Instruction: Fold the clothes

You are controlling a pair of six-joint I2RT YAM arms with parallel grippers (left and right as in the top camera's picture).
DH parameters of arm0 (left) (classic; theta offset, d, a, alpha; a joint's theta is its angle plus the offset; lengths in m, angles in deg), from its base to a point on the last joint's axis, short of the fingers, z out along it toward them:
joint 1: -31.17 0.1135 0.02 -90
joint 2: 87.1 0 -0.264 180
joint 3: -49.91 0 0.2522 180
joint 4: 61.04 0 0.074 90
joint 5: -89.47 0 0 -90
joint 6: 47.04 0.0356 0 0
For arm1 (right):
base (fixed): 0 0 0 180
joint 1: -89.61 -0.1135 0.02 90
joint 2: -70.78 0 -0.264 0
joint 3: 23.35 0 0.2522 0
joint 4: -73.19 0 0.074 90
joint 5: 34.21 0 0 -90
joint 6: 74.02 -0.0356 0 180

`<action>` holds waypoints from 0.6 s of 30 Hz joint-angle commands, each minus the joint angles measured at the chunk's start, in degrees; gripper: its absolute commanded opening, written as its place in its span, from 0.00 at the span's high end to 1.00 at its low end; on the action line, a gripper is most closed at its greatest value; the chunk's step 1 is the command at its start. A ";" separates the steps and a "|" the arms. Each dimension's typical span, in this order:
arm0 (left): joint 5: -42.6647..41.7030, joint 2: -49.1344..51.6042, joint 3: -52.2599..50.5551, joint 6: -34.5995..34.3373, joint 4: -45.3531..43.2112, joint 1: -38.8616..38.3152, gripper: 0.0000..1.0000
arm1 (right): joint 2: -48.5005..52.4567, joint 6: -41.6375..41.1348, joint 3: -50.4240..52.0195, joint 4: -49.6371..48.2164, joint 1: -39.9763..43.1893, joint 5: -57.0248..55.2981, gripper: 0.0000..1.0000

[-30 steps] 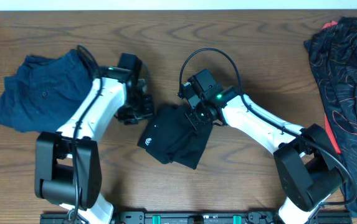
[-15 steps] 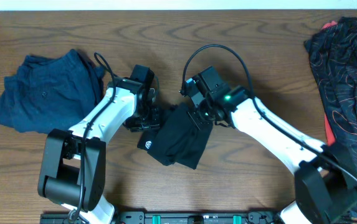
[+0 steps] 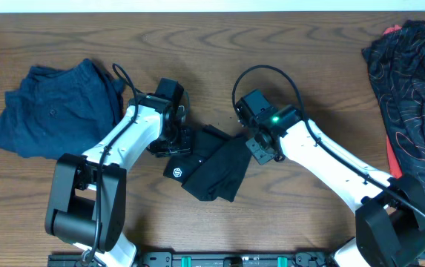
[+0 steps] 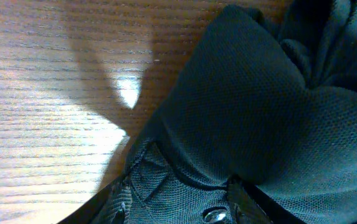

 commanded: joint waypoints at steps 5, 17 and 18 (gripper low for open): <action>0.94 0.96 -0.98 0.28 0.15 -0.04 0.49 | -2.97 -14.71 -2.58 -5.03 -0.02 -0.94 0.74; 0.96 0.96 -0.98 0.28 0.13 -0.04 0.49 | -0.70 -8.61 -2.69 -18.93 -1.95 29.11 0.70; 0.96 0.96 -0.98 0.28 0.11 -0.04 0.49 | 0.66 -8.61 -2.69 -18.64 -2.32 30.40 0.70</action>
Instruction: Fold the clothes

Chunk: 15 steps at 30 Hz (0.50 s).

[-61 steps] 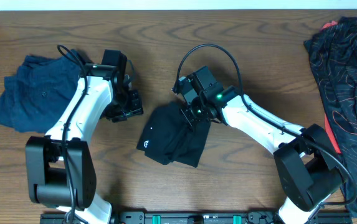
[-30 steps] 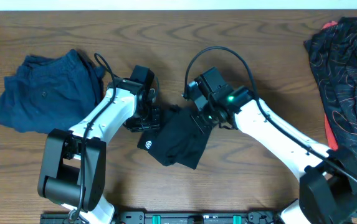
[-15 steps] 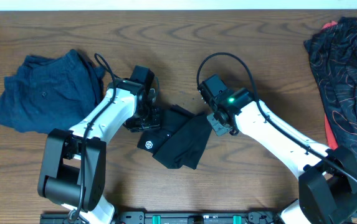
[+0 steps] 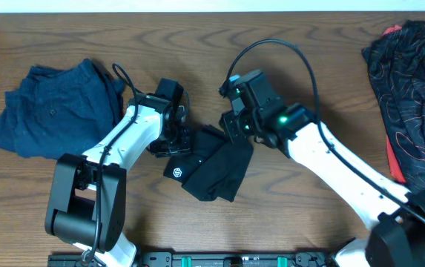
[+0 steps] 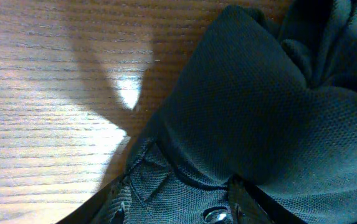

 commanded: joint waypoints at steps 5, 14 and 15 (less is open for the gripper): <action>0.94 0.96 -0.98 0.28 0.17 -0.04 0.49 | 8.90 0.74 0.00 5.11 -3.10 6.84 0.70; 0.92 0.96 -0.98 0.28 0.15 -0.04 0.48 | 9.77 -2.12 0.00 23.23 0.55 -22.80 0.73; 0.92 0.96 -0.98 0.28 0.17 -0.04 0.48 | 9.77 -2.14 0.00 23.78 1.27 -24.46 0.73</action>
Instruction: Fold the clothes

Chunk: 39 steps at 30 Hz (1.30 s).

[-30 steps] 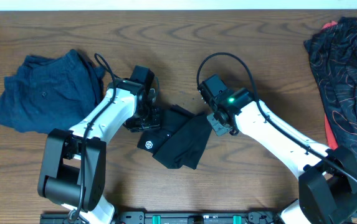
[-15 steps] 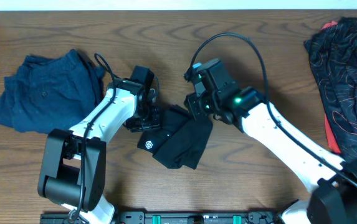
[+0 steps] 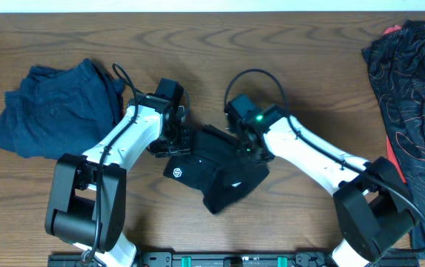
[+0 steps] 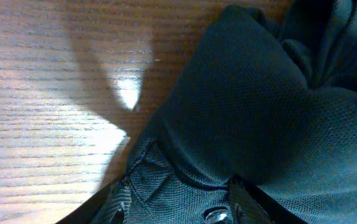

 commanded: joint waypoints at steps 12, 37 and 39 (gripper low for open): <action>0.98 0.94 -1.09 0.28 1.46 -0.04 0.48 | -3.52 6.23 -0.50 -0.57 3.48 2.60 0.75; 0.96 0.94 -1.09 0.28 1.44 -0.04 0.48 | -3.15 14.88 10.40 -11.65 3.43 6.88 0.50; 0.96 0.94 -1.09 0.28 1.44 -0.04 0.48 | -3.15 14.88 11.69 -13.60 3.43 7.26 0.53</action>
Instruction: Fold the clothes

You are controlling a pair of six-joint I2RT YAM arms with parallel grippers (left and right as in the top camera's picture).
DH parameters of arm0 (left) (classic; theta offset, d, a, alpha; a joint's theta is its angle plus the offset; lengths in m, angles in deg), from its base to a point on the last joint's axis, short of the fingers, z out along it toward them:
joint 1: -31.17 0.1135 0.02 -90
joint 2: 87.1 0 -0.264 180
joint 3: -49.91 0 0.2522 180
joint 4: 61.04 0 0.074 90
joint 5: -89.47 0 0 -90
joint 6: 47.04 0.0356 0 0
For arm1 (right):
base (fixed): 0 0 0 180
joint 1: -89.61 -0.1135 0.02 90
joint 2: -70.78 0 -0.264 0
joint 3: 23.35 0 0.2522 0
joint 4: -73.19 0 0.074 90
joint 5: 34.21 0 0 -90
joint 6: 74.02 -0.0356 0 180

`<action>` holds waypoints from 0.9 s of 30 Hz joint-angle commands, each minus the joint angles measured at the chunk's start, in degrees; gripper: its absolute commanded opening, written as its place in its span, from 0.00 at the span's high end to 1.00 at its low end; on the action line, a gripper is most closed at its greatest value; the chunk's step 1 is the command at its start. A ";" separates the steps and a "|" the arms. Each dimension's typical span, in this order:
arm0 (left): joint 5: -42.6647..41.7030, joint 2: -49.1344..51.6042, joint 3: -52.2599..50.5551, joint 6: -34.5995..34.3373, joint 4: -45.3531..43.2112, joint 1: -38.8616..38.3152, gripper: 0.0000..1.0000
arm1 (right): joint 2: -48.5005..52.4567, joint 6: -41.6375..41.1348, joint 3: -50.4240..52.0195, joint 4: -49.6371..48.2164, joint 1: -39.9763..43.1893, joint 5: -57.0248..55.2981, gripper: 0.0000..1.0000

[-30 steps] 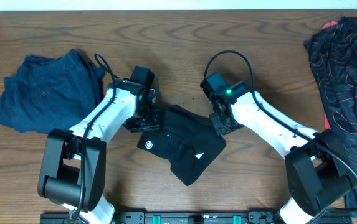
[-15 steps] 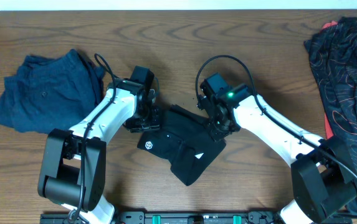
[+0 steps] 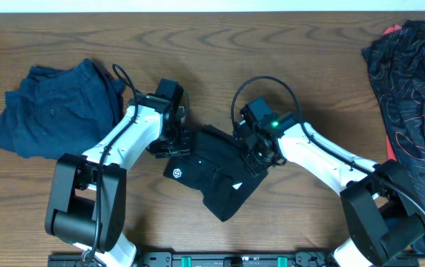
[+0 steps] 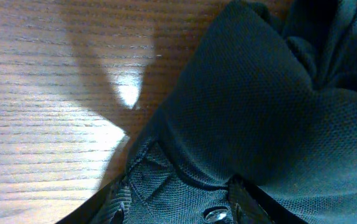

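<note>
A black mesh garment (image 3: 213, 178) with a small white logo lies crumpled at the table's middle. My left gripper (image 3: 176, 145) sits at its left edge. In the left wrist view the gripper (image 4: 178, 208) is shut on the garment (image 4: 259, 106), with fabric bunched between the dark fingers (image 4: 251, 202). My right gripper (image 3: 261, 154) is low on the garment's upper right edge. Its jaws are hidden under the wrist, so I cannot tell their state.
A heap of dark blue clothes (image 3: 53, 107) lies at the left. A black garment with a red pattern (image 3: 412, 96) covers the right edge. Bare wooden table (image 3: 197, 44) runs along the back. Both arm bases stand at the front edge.
My right gripper has shifted a little to the right, toward the black garment's edge. The garment's lower flap reaches a little further toward the front. The left gripper holds as before.
At first the right gripper was at the right edge of a narrow strip of black garment. Then it was up and to the left with that edge. Then it was low over the garment's middle, now broader. The left gripper stayed shut on the left edge throughout.
</note>
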 commanded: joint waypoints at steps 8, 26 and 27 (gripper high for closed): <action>0.96 0.96 -1.09 0.31 0.57 -0.04 0.48 | -1.86 1.03 0.20 -0.42 -0.42 -0.39 0.99; 0.96 0.96 -1.09 0.28 0.57 -0.04 0.48 | -2.62 1.05 -6.43 0.26 2.82 -8.22 0.91; 0.98 0.96 -1.09 0.31 0.57 -0.04 0.48 | -1.97 1.01 -6.43 0.81 3.04 -8.39 0.90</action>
